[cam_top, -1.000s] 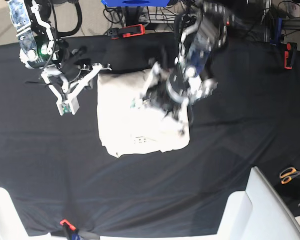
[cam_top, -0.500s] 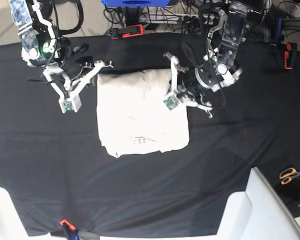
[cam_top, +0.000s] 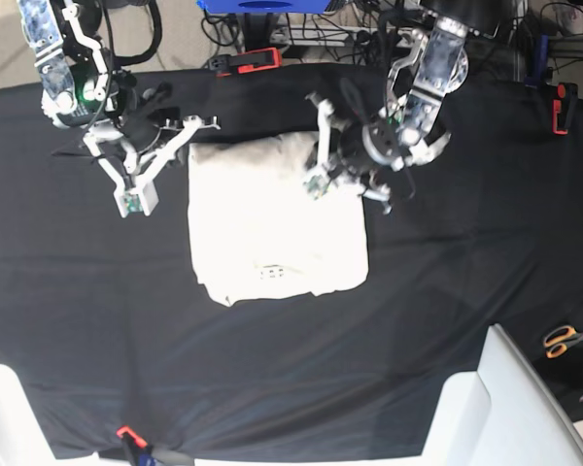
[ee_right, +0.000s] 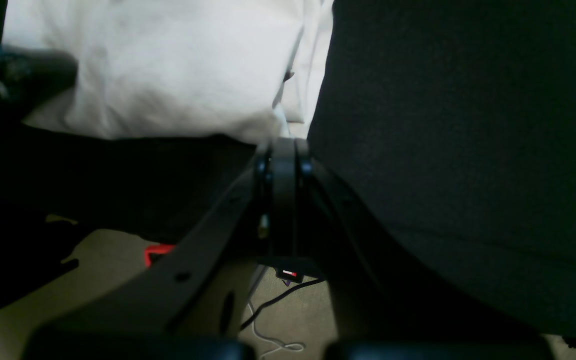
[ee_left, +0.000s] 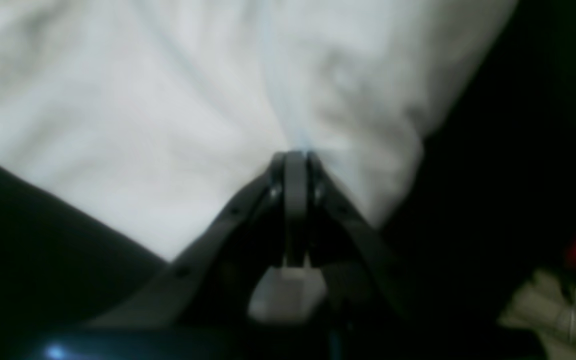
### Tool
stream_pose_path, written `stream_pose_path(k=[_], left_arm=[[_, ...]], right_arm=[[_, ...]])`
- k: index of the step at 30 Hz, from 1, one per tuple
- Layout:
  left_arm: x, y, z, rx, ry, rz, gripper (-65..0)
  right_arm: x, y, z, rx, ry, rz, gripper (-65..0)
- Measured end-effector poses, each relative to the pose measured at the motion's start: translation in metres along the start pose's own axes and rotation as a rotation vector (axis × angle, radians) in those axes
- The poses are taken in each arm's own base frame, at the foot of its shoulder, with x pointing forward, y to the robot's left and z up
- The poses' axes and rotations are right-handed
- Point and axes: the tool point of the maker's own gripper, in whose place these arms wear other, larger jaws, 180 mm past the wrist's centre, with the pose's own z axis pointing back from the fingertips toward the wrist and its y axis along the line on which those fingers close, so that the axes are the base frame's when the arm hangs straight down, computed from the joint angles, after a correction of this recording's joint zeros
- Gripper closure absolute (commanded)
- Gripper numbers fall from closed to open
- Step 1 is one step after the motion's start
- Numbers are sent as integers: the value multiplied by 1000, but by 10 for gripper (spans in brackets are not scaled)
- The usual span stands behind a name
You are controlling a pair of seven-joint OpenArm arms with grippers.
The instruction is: Fold the T-shirt properly
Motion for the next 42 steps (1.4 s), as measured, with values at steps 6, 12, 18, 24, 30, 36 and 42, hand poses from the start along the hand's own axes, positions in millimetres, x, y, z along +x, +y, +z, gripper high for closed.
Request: stream_pose_path(k=[6, 12, 18, 24, 30, 36, 42], left_arm=[[-17, 8, 9, 15, 37, -19, 0], [-25, 17, 15, 32, 60, -39, 0], [-32, 5, 10, 3, 62, -17, 0], [-36, 13, 22, 23, 64, -25, 0], [-54, 79, 68, 239, 87, 36, 0], [-97, 74, 88, 246, 172, 70, 0], [-125, 60, 99, 243, 218, 122, 0]], right_arm=[[0, 0, 0, -1, -1, 0, 0], [0, 1, 0, 1, -1, -2, 0], [0, 0, 0, 0, -1, 0, 0], [7, 0, 0, 0, -15, 2, 0], [16, 17, -3, 34, -28, 60, 0], [22, 69, -15, 151, -20, 194, 0], [27, 58, -32, 117, -34, 201, 0]])
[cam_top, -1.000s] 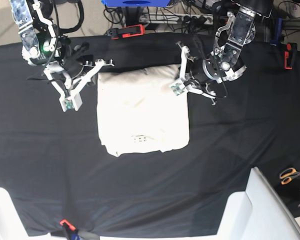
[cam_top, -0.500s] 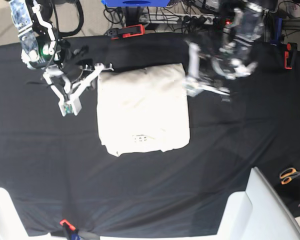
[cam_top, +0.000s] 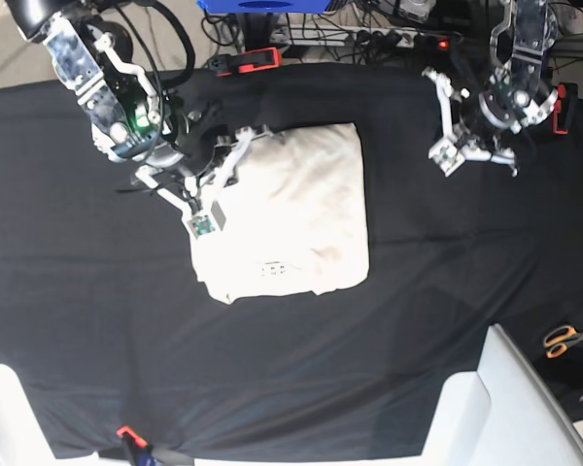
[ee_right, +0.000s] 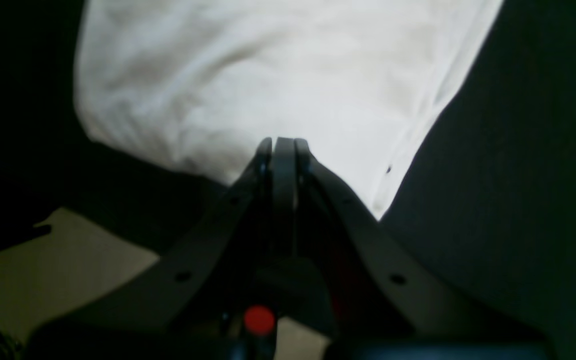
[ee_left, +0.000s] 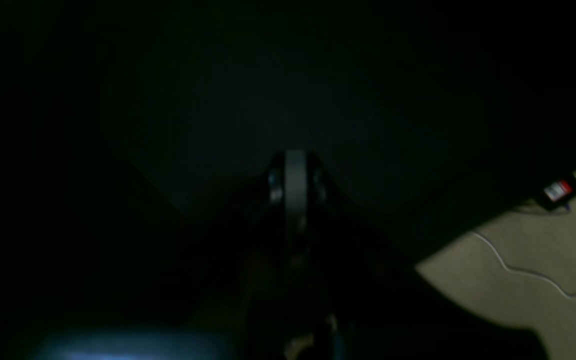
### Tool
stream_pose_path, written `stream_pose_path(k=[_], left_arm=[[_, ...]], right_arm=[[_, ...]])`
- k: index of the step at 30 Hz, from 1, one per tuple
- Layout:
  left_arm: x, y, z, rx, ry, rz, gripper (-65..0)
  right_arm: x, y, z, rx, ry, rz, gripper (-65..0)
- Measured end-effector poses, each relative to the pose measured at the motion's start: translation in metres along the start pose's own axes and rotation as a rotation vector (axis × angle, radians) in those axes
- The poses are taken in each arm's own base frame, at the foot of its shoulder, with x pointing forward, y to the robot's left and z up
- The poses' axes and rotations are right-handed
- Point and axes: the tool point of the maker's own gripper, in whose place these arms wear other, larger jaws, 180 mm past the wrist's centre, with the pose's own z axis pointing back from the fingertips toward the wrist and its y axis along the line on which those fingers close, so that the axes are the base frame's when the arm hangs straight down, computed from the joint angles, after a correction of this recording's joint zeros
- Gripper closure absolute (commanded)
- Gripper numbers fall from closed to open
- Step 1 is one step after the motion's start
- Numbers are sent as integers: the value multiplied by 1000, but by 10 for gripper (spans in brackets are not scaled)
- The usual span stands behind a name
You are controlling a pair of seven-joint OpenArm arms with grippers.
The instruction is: Fold the T-shirt properly
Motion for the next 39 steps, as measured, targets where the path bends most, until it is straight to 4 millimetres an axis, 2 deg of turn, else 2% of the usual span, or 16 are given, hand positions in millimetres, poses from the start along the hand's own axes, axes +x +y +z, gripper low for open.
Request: stream_pose_path(k=[3, 7, 12, 16, 19, 21, 23, 25, 27, 29, 33, 36, 39], left_arm=[[-10, -2, 3, -1, 20, 11, 0], [-9, 0, 3, 5, 18, 12, 0], [-10, 0, 3, 3, 19, 13, 0], [-8, 1, 3, 6, 15, 14, 0], [-8, 1, 2, 5, 15, 13, 0], [-7, -1, 2, 1, 13, 13, 0], [-7, -3, 2, -1, 11, 14, 0], [-5, -4, 4, -1, 7, 12, 0], [-6, -11, 9, -12, -2, 12, 0], [-7, -23, 14, -32, -13, 6, 0], [1, -62, 25, -95, -140, 60, 0], [-17, -88, 35, -147, -119, 68, 0], [-30, -107, 48, -183, -88, 64, 0]], right_arm=[[-9, -7, -9, -14, 14, -6, 0], [-33, -21, -21, -52, 62, -23, 0], [-66, -21, -25, -58, 96, -46, 0], [-80, -18, -23, -54, 120, -55, 0], [-78, -14, -20, -50, 115, -55, 0], [-64, -6, -11, -30, 74, -52, 0], [-44, 4, 6, 9, 0, -28, 0], [-33, 8, 21, 19, -48, -10, 0], [-34, 7, 32, 21, -61, 3, 0], [-46, 2, 38, 15, -45, 17, 0], [-72, -23, 51, -77, -45, -5, 0], [-104, -44, 69, -197, 45, -94, 0], [-133, -48, 83, -275, 145, -189, 0]])
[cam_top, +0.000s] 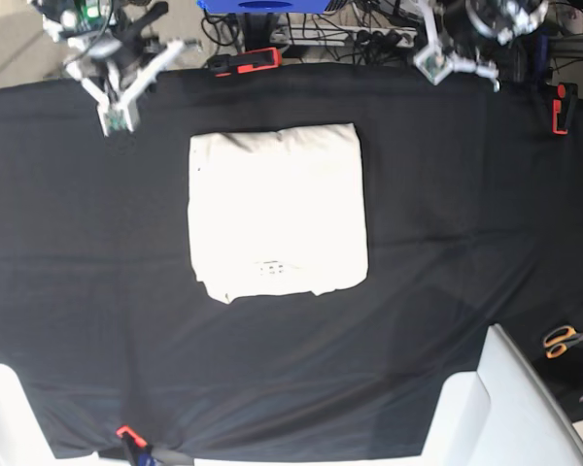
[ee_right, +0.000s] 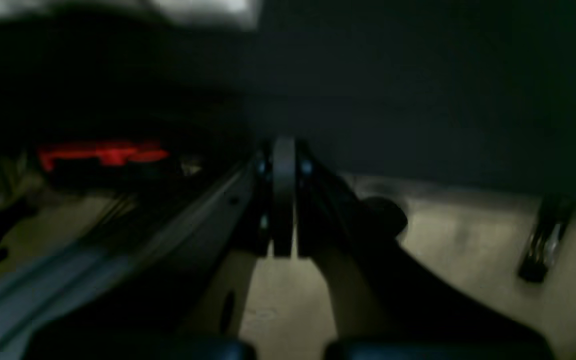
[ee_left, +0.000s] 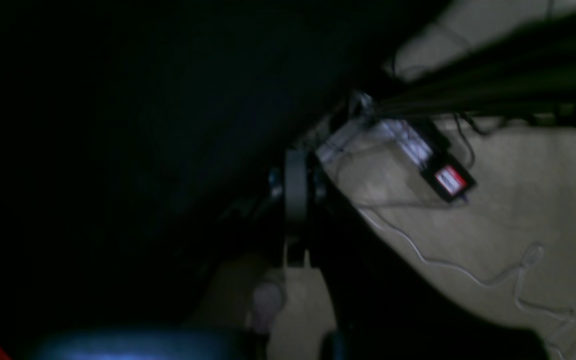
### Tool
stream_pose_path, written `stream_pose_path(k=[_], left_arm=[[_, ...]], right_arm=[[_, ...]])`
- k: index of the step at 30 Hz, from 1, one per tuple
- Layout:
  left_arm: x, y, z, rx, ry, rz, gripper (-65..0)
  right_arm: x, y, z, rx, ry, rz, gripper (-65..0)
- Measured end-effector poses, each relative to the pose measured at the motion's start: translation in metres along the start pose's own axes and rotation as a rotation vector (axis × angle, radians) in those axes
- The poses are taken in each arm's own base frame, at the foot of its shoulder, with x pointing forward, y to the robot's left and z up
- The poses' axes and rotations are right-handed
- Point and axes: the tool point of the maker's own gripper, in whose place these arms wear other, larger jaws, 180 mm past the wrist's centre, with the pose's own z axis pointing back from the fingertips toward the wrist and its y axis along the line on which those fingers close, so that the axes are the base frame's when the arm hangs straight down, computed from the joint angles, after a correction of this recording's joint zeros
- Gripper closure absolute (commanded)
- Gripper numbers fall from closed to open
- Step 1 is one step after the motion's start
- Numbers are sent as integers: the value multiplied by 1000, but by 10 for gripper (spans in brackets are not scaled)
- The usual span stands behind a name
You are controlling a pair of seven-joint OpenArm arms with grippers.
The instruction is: Fold the T-shirt properly
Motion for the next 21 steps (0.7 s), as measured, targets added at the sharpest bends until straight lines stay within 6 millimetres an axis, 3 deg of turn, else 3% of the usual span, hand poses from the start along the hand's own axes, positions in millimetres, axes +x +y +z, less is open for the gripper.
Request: stream_pose_path(k=[5, 8, 11, 13, 17, 19, 21], left_arm=[[-21, -34, 11, -58, 40, 47, 0], [-50, -50, 10, -100, 105, 96, 0], [-92, -60, -2, -130, 204, 165, 0], [-112, -70, -17, -147, 257, 214, 0], [-114, -101, -59, -231, 173, 353, 0], [-131, -118, -78, -263, 202, 413, 0], [-157, -122, -96, -224, 253, 469, 0]], right_arm=[[-75, -1, 19, -28, 207, -45, 0], [-97, 5, 19, -22, 269, -57, 0], [-117, -2, -5, -69, 310, -47, 0], [-140, 0, -22, -49, 384, -7, 0], [-186, 25, -66, 57, 499, 40, 0], [-218, 25, -87, 77, 552, 65, 0], [-254, 9, -104, 62, 597, 89, 0]])
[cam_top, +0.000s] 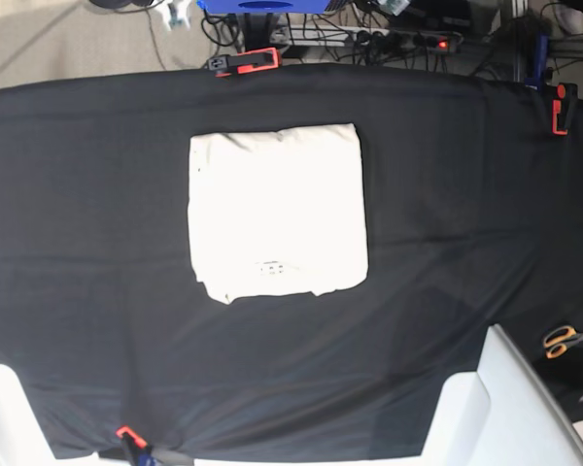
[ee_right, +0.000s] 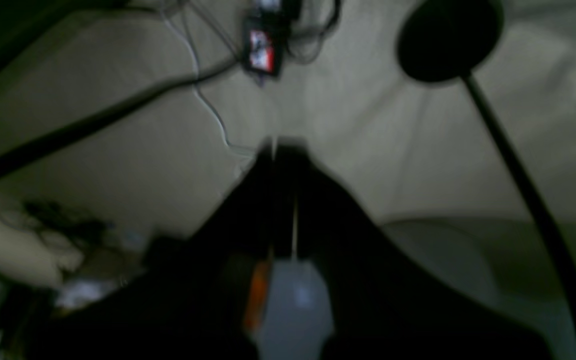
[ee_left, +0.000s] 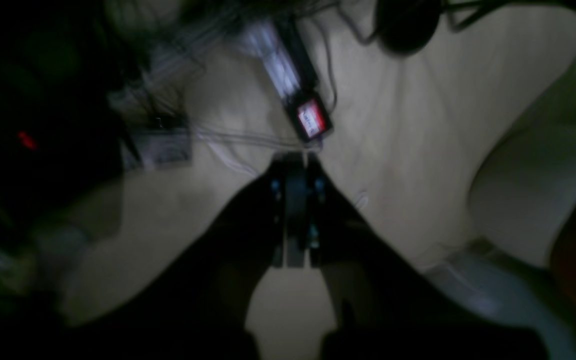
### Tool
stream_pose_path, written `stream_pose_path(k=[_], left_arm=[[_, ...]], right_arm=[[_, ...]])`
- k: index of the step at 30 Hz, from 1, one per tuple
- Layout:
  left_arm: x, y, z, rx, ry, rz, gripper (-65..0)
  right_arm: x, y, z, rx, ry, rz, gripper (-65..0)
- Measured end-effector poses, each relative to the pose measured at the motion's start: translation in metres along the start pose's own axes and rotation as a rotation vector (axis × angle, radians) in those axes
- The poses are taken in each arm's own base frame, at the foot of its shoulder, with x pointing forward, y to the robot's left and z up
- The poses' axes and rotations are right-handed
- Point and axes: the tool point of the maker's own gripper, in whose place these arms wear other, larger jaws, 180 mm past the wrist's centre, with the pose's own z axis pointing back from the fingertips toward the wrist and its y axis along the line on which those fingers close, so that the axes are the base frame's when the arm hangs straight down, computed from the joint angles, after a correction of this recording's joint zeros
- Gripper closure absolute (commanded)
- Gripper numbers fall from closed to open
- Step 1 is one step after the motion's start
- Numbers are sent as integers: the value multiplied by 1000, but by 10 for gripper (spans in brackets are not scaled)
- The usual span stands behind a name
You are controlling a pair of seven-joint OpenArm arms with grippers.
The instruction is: Fold the T-shirt properly
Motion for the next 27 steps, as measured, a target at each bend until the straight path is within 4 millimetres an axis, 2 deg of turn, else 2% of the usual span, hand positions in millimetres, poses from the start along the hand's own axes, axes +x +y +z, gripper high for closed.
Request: stream_pose_path(k=[2, 5, 6, 7, 9, 15, 21, 27], left_arm=[[-23, 14, -13, 45, 103, -6, 0], [-10, 42, -17, 163, 51, -58, 0], [3, 47, -18, 185, 12, -88, 0], [12, 52, -18, 206, -21, -117, 0], [20, 54, -20, 230, -22, -144, 0], [15, 54, -22, 226, 26, -150, 0], [15, 53, -23, 228, 21, -143, 0], [15, 53, -23, 228, 22, -143, 0]], right_arm=[[-13, -16, -20, -16, -18, -12, 0], [-10, -48, -23, -102, -143, -18, 0], [6, -51, -18, -106, -263, -12, 0], [14, -52, -14, -111, -332, -13, 0], [16, -51, -12, -102, -360, -10, 0], [11, -55, -15, -101, -299, -12, 0], [-5, -37, -22, -71, -192, -21, 0], [-5, -47, -21, -89, -187, -20, 0]])
